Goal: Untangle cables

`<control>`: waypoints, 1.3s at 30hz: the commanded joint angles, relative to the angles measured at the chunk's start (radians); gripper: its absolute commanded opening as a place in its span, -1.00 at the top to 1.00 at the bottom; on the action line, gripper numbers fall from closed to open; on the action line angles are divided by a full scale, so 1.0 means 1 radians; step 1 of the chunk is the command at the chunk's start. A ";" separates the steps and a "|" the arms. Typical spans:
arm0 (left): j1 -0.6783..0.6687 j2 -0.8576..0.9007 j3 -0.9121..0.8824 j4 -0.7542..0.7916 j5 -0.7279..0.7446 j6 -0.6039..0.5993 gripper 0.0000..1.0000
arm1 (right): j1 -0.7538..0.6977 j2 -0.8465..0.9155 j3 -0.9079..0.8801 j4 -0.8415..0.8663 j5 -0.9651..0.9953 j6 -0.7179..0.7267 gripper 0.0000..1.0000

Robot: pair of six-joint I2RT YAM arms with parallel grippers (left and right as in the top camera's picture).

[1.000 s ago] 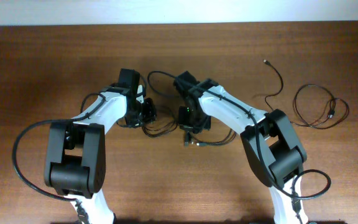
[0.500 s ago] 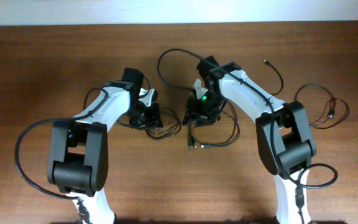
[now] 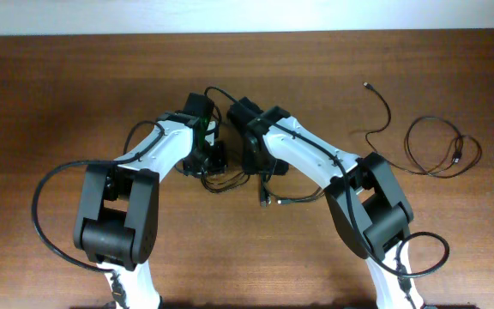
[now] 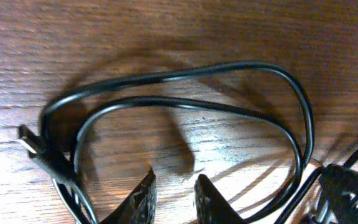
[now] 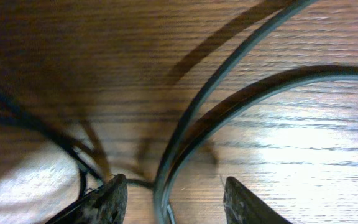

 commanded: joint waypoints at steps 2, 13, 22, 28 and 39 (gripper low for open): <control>0.009 0.084 -0.035 0.002 -0.123 -0.017 0.53 | -0.003 0.036 -0.015 -0.018 0.069 0.020 0.37; 0.009 0.084 -0.036 0.002 -0.171 -0.063 0.52 | -0.182 0.036 -0.073 -0.167 -0.158 -0.118 0.92; 0.010 0.088 -0.036 0.005 -0.175 -0.062 0.51 | -0.244 -0.175 -0.064 -0.217 -0.549 -0.519 0.92; 0.010 0.088 -0.036 0.005 -0.175 -0.062 0.49 | -0.293 -0.276 -0.065 -0.406 -0.407 -0.583 0.92; 0.009 0.088 -0.036 0.005 -0.182 -0.069 0.46 | -0.209 -0.274 -0.068 -0.444 -0.445 -0.591 0.92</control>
